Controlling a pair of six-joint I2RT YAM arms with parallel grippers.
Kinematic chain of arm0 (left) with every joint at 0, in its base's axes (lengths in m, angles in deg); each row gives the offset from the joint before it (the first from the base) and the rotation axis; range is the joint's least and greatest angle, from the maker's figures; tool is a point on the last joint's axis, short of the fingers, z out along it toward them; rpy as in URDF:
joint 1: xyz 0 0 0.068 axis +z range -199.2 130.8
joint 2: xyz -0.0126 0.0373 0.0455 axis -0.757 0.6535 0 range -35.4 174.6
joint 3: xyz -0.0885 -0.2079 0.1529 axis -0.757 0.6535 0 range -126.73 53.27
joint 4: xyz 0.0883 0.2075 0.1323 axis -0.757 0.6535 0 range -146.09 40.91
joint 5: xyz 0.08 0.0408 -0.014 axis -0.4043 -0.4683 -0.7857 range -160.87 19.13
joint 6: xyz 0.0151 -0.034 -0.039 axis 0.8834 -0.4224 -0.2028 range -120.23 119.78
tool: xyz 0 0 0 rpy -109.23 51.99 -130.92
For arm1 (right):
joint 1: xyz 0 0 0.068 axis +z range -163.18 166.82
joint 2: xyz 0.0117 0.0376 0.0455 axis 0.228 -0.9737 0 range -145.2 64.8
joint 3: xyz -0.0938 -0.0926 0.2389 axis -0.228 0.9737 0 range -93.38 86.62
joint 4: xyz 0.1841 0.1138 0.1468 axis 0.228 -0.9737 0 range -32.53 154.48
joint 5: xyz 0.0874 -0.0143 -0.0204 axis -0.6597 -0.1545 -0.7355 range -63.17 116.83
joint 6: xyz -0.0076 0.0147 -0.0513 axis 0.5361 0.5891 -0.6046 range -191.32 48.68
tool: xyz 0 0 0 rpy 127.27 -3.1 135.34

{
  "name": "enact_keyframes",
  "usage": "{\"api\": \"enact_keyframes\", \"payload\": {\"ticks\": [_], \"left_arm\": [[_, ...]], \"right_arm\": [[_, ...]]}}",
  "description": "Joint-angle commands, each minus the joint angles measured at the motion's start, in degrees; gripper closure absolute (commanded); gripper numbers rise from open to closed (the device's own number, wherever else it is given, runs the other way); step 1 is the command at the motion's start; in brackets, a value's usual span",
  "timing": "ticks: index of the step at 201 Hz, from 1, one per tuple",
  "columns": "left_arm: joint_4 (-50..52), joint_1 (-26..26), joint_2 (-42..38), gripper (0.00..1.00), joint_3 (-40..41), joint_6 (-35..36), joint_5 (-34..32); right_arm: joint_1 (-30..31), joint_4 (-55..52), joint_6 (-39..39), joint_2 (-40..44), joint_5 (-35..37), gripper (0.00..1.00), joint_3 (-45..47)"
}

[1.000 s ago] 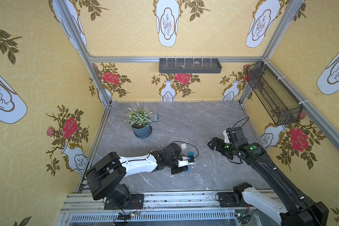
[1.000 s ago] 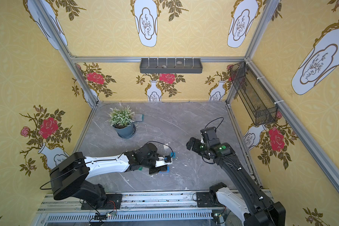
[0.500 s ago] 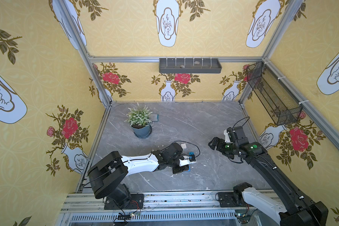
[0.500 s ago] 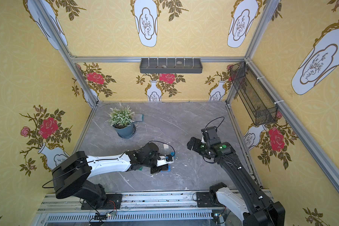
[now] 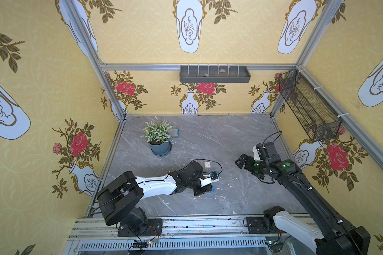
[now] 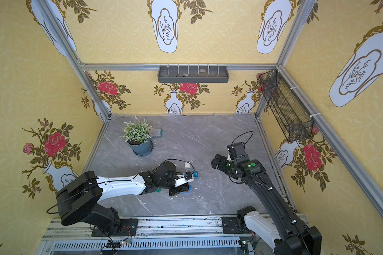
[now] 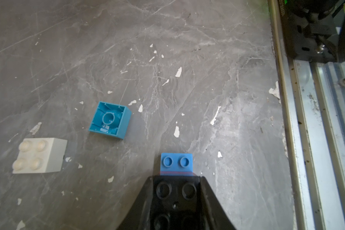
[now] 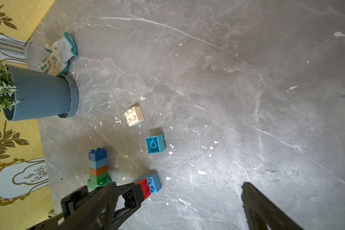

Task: Assemble the number 1 with lego
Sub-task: Assemble the lego brick with the lego brick.

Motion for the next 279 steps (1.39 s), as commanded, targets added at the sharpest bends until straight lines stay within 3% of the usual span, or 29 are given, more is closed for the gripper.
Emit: {"api": "enact_keyframes", "payload": {"ticks": [1, 76, 115, 167, 199, 216, 236, 258, 279], "left_arm": [[1.72, 0.07, 1.43, 1.00, 1.35, -1.56, -0.95], [0.59, 0.13, 3.34, 0.99, 3.04, -1.11, -2.03], [0.00, 0.13, 0.87, 0.64, 2.89, -1.86, -3.78], [-0.67, 0.21, -3.30, 0.30, 2.81, -1.99, -3.81], [-0.47, 0.22, -9.65, 0.22, 3.76, -3.60, -4.82], [0.34, 0.22, -15.50, 0.24, 4.11, -8.97, -6.53], [1.97, 0.40, -20.50, 0.27, 3.93, -21.32, -10.30], [5.41, 1.58, -22.89, 0.36, 3.44, -38.10, -12.94], [9.06, 3.22, -22.53, 0.41, 3.03, -50.68, -11.45]], "right_arm": [[-0.04, 0.00, -0.02, -0.22, -0.26, 0.02, -0.67], [0.00, -0.04, -0.40, -1.65, -0.73, 0.02, -1.73], [-0.04, 0.04, -0.30, -1.01, -0.88, 0.02, -1.38], [-0.04, 0.04, -0.24, -0.61, -1.14, 0.02, -0.99], [-0.02, 0.80, -0.55, -0.87, -3.73, 0.02, -0.63], [0.11, 3.22, -1.07, -1.68, -8.47, 0.04, 0.61], [1.88, 6.23, -1.21, -4.10, -12.58, 0.10, 1.86], [8.65, 8.39, -0.79, -7.91, -11.01, 0.15, 1.96], [15.06, 9.74, 0.22, -12.48, -8.56, 0.19, 1.47]]}}
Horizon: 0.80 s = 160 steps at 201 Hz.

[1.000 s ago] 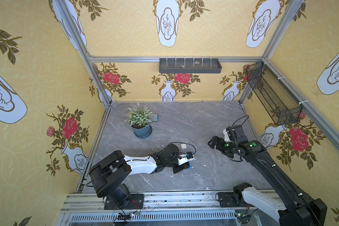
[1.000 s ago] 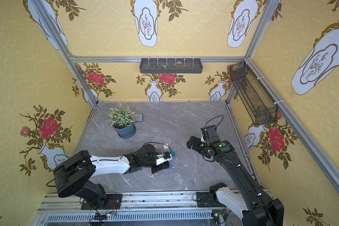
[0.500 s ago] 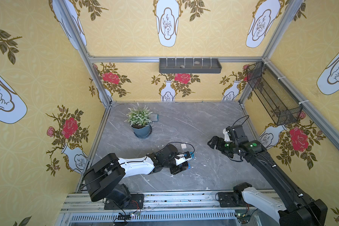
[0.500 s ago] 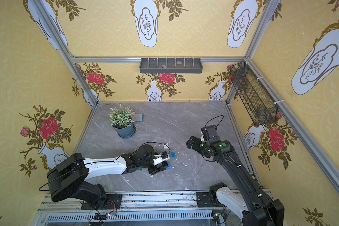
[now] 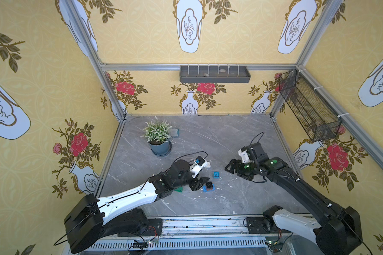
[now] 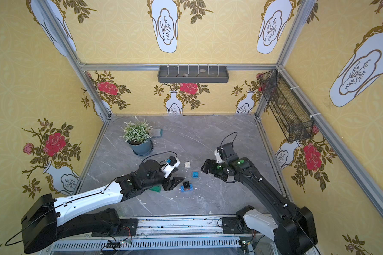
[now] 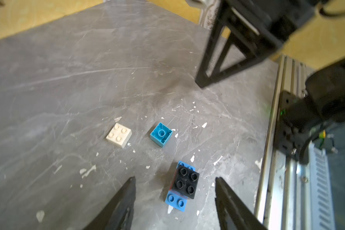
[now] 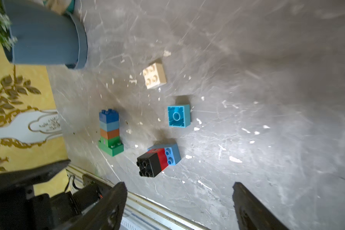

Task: Assemble the number 1 with lego
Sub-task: Assemble the lego brick with the lego brick.

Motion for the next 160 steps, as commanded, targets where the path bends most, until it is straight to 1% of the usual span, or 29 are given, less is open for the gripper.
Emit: {"api": "enact_keyframes", "payload": {"ticks": [1, 17, 34, 49, 75, 110, 142, 160], "left_arm": [[5.25, 1.39, 0.41, 0.41, -0.37, -21.11, -0.41], [8.12, 1.48, 1.53, 0.45, -1.16, -26.01, 0.11], [10.42, 1.55, 2.86, 0.45, -2.26, -28.18, 1.02], [10.99, 1.70, 3.99, 0.47, -2.98, -29.78, 2.62], [10.59, 1.79, 7.13, 0.47, -4.05, -32.56, 6.19], [8.58, 1.79, 10.35, 0.55, -3.61, -35.39, 9.39], [5.79, 1.82, 12.18, 0.60, -2.77, -37.03, 11.16], [4.94, 1.79, 13.74, 0.63, -3.15, -37.33, 11.86]], "right_arm": [[5.15, 3.71, 0.77, -3.89, 1.41, 0.19, -0.38], [7.81, 5.66, 1.93, -6.13, 2.16, 0.23, 0.02], [9.45, 7.98, 3.56, -7.85, 2.14, 0.30, 0.70], [10.95, 9.48, 4.42, -8.86, 2.23, 0.34, 1.11], [13.08, 11.87, 6.08, -10.01, 1.77, 0.43, 1.74], [15.35, 13.59, 7.19, -11.29, 1.76, 0.49, 2.31], [15.50, 15.34, 7.56, -11.74, 1.33, 0.57, 3.45], [15.76, 16.29, 7.79, -12.52, 1.18, 0.60, 3.58]]}}
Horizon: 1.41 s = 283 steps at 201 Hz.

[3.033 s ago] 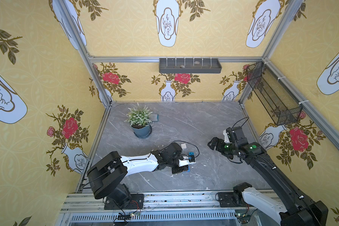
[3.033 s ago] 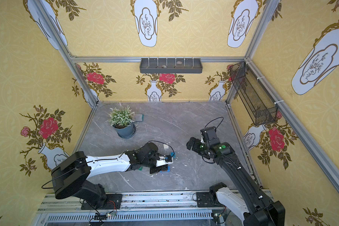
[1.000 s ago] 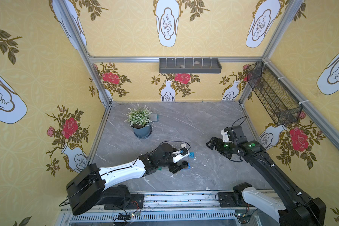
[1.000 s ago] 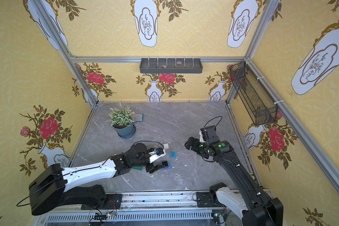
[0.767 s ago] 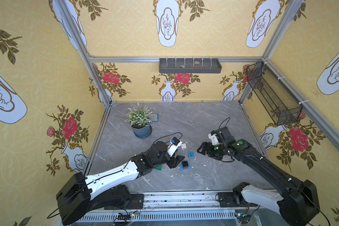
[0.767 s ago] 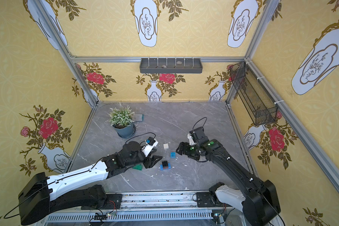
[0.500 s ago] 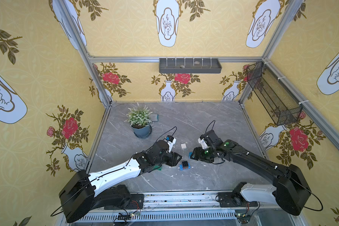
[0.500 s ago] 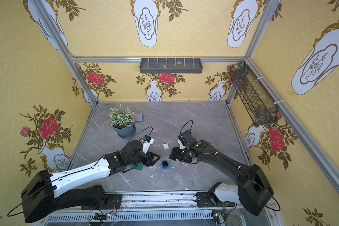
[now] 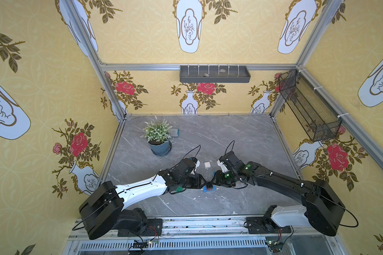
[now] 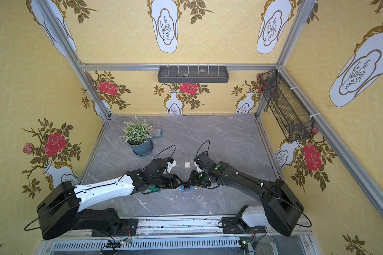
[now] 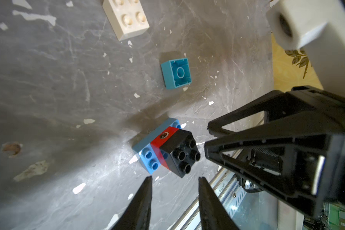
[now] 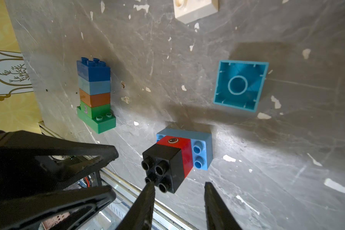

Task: Assemble the number 1 with lego
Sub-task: Assemble the lego brick with the lego brick.

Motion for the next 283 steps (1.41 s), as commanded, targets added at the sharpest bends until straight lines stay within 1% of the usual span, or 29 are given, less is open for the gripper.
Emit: {"api": "enact_keyframes", "payload": {"ticks": [1, 9, 33, 98, 136, 184, 223, 283], "left_arm": [[-2.91, 0.09, 1.80, 0.63, 0.04, -1.62, 2.32], [-3.19, 0.06, 2.67, 0.64, -0.15, -1.65, 2.93], [-3.52, 0.05, 4.48, 0.65, -0.56, -2.10, 3.90], [-3.80, 0.05, 6.65, 0.69, -1.20, -3.35, 3.63], [-2.53, 0.05, 8.20, 0.75, -2.26, -3.44, 3.35], [0.86, 0.04, 10.03, 0.86, -3.12, -2.84, 2.76], [3.14, 0.04, 12.55, 0.88, -4.21, -1.73, 3.20], [4.52, 0.08, 15.66, 0.90, -4.09, -1.97, 3.57]], "right_arm": [[0.35, 2.86, 0.89, -0.73, 0.10, 0.61, 0.31], [0.45, 3.19, 0.84, -1.02, -0.16, 0.62, 0.42], [0.84, 3.93, 0.94, -1.22, -0.87, 0.63, 0.96], [1.22, 5.46, 1.16, -2.54, -1.50, 0.65, 1.70], [1.31, 5.23, 1.28, -3.18, -1.50, 0.68, 2.46], [1.52, 3.97, 1.54, -2.83, -1.08, 0.73, 3.68], [1.52, 2.46, 1.61, -3.28, -0.05, 0.76, 4.55], [1.61, 0.65, 1.73, -4.62, 1.16, 0.80, 5.88]]}}
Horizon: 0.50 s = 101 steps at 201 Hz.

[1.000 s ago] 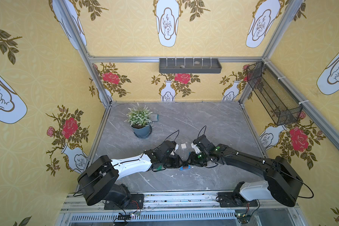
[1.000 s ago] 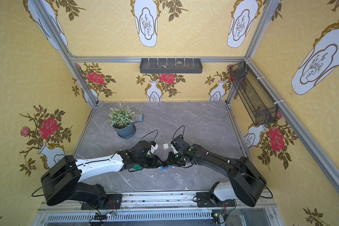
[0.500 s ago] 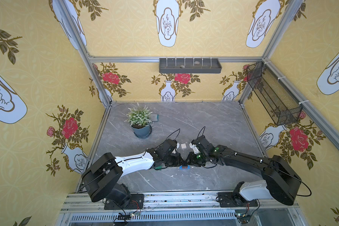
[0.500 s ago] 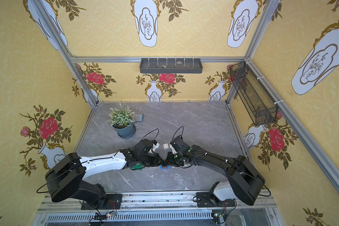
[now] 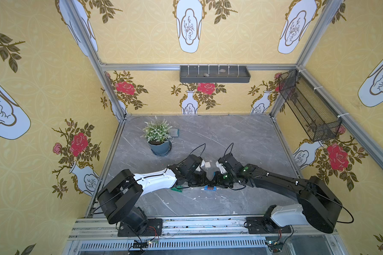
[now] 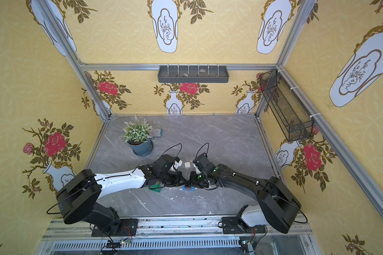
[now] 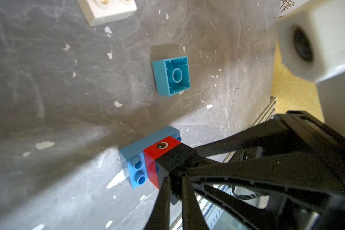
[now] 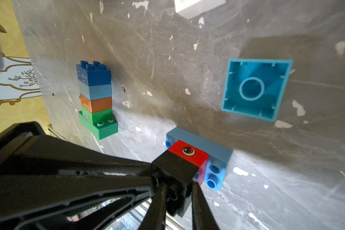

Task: Assemble the number 1 with lego
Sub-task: Assemble the lego brick with the lego brick.

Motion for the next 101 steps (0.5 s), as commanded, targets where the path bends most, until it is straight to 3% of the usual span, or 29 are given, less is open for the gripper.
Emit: {"api": "enact_keyframes", "payload": {"ticks": [1, 88, 101], "left_arm": [[6.33, -0.60, 3.36, 0.90, 1.43, 0.48, -2.72], [7.66, -0.62, 5.36, 0.93, -0.45, 1.26, -2.29], [7.75, -0.64, 4.63, 0.93, -0.99, 1.83, -2.32]], "right_arm": [[0.61, -6.15, -1.09, -1.60, 2.16, 0.80, 1.97], [0.61, -7.38, -1.28, -1.83, 3.10, 0.81, 2.20], [0.60, -7.08, -1.39, -0.95, 2.85, 0.77, 1.64]]}}
